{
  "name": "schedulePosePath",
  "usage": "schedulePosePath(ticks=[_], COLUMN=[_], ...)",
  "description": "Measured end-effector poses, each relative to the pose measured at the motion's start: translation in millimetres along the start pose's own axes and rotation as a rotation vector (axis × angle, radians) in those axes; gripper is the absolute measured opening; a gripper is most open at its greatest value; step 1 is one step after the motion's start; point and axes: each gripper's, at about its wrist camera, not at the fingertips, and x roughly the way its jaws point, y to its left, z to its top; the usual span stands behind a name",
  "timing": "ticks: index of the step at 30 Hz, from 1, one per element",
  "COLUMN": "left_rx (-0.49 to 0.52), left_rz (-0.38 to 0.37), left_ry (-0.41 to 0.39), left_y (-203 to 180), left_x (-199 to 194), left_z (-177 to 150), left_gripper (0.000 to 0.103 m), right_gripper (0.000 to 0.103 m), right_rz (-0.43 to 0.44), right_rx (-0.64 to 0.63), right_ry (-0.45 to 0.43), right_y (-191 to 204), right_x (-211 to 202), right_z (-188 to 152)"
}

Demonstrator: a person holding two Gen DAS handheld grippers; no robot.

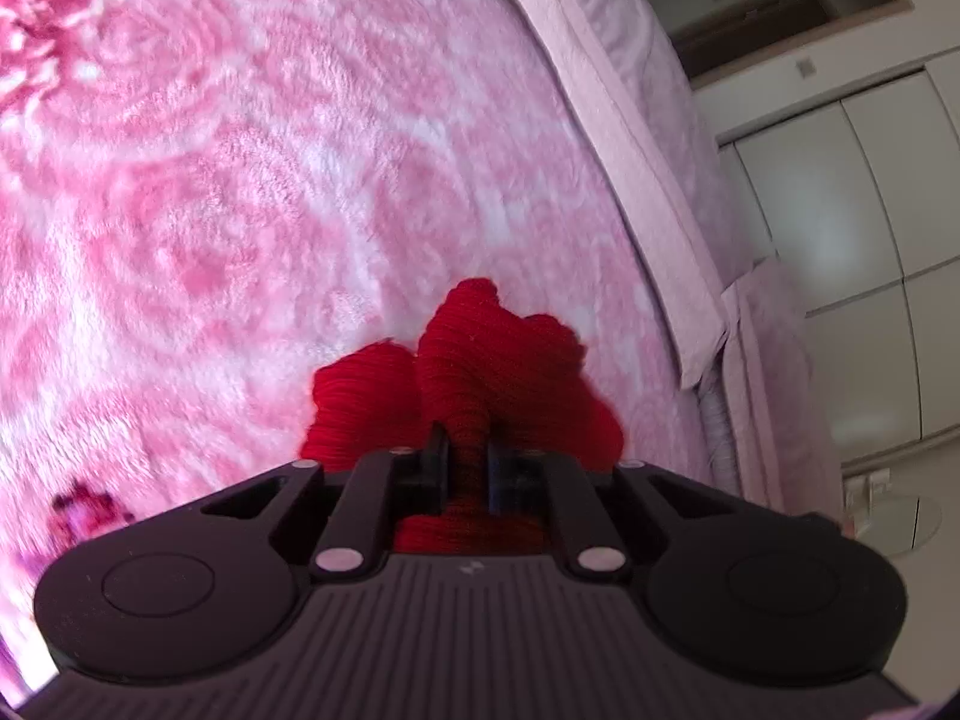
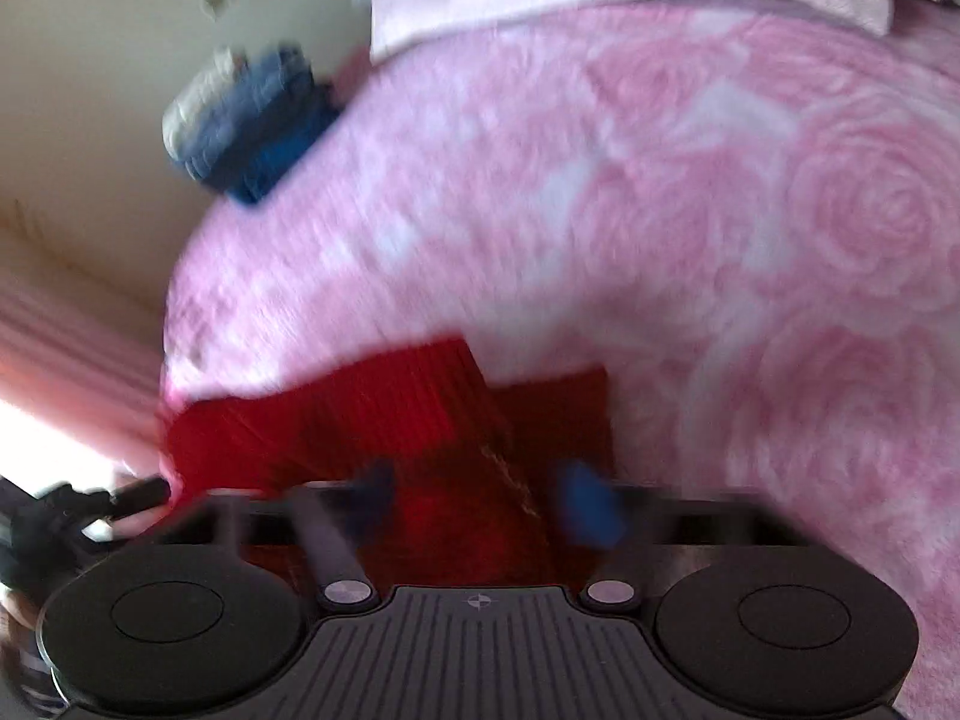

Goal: Fold clothes

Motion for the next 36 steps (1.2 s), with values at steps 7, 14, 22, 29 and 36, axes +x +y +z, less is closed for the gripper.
schedulePosePath(ticks=[7, 14, 22, 29, 36], left_rx=[0.018, 0.122, 0.29, 0.25, 0.355], left_rz=[0.146, 0.073, 0.249, 0.262, 0.208], left_ry=[0.001, -0.037, -0.031, -0.111, -0.145], left_y=[16.7, -13.7, -16.7, -16.6, -84.8], left_x=[2.4, -5.7, 47.7, 7.6, -58.7], left_z=[-17.3, 16.6, 26.0, 13.2, -43.7], left_gripper=[0.026, 0.057, 0.021, 0.032, 0.01], right_gripper=[0.021, 0.057, 0.057, 0.057, 0.056], right_rz=[-0.076, -0.147, -0.221, -0.3, -0.275], right_rx=[-0.043, -0.143, -0.158, -0.09, -0.062], right_ry=[-0.046, -0.115, -0.121, -0.202, -0.316], right_y=[3.9, 32.2, 40.0, 23.4, 42.3], right_x=[10.9, -24.8, 31.3, 2.3, -112.4], right_z=[-13.3, 9.0, 13.8, 4.4, -46.5])
